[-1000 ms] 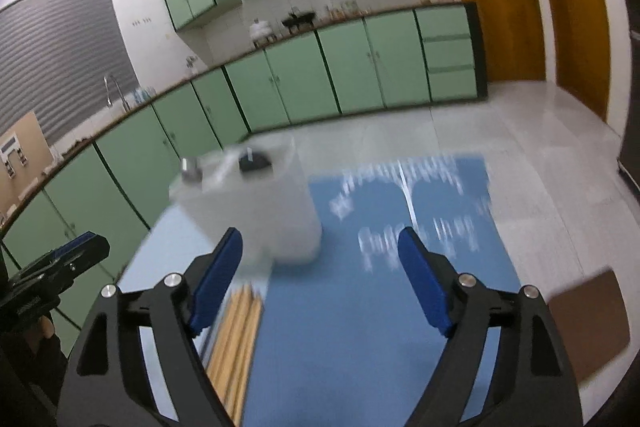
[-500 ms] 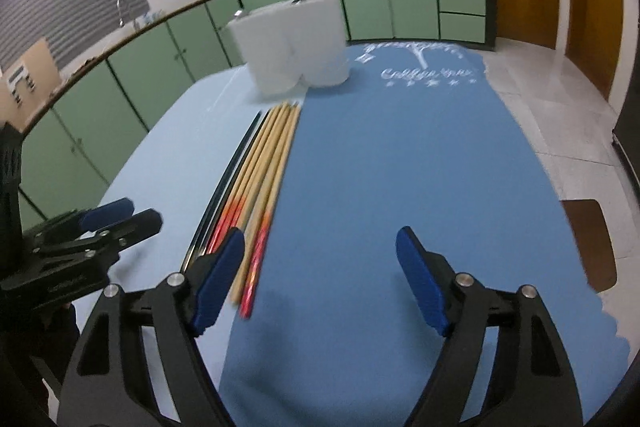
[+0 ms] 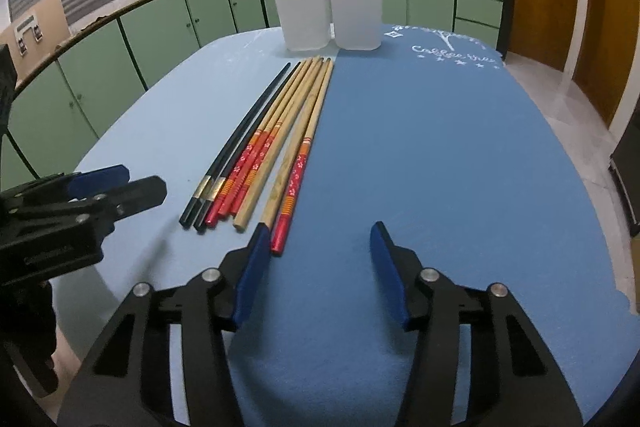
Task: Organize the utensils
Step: 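Grasp black chopstick with left tool while right tool grasps red-patterned chopstick, then lift both chopsticks and lower them upright into the white holder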
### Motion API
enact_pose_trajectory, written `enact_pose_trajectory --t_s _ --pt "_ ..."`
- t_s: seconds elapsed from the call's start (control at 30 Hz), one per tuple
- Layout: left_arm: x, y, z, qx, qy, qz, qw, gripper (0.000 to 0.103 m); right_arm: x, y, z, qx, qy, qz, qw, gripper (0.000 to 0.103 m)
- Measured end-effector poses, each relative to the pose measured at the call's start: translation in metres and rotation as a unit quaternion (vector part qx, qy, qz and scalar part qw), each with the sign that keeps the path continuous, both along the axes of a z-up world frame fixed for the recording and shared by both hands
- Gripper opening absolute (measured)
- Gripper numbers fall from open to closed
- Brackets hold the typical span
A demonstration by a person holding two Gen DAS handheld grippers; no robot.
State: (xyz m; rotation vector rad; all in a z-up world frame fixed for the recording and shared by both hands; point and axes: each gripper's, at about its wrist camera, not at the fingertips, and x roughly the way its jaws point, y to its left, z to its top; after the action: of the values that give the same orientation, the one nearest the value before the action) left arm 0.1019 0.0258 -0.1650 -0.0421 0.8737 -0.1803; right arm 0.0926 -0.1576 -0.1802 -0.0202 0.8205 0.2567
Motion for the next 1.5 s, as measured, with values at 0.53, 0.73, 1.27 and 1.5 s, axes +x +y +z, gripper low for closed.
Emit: enact_pose_trajectory --t_s 0.53,0.73,1.27,1.5 --pt "0.0 -0.02 -0.013 0.016 0.001 -0.015 0.9998 0.062 0.002 -0.006 -0.002 0.011 0.0 0.003 1.0 0.023" --pt "-0.001 -0.02 -0.014 0.028 -0.006 -0.002 0.9996 0.055 0.001 -0.005 -0.002 0.015 -0.002 0.0 1.0 0.022" --pt "0.0 -0.037 -0.016 0.026 -0.025 -0.001 0.9994 0.007 0.004 -0.007 -0.001 0.031 -0.007 0.003 0.999 0.005" --pt "-0.003 -0.026 0.007 0.031 -0.033 0.007 0.9989 0.006 0.003 -0.018 0.029 0.038 -0.035 0.003 0.999 0.005"
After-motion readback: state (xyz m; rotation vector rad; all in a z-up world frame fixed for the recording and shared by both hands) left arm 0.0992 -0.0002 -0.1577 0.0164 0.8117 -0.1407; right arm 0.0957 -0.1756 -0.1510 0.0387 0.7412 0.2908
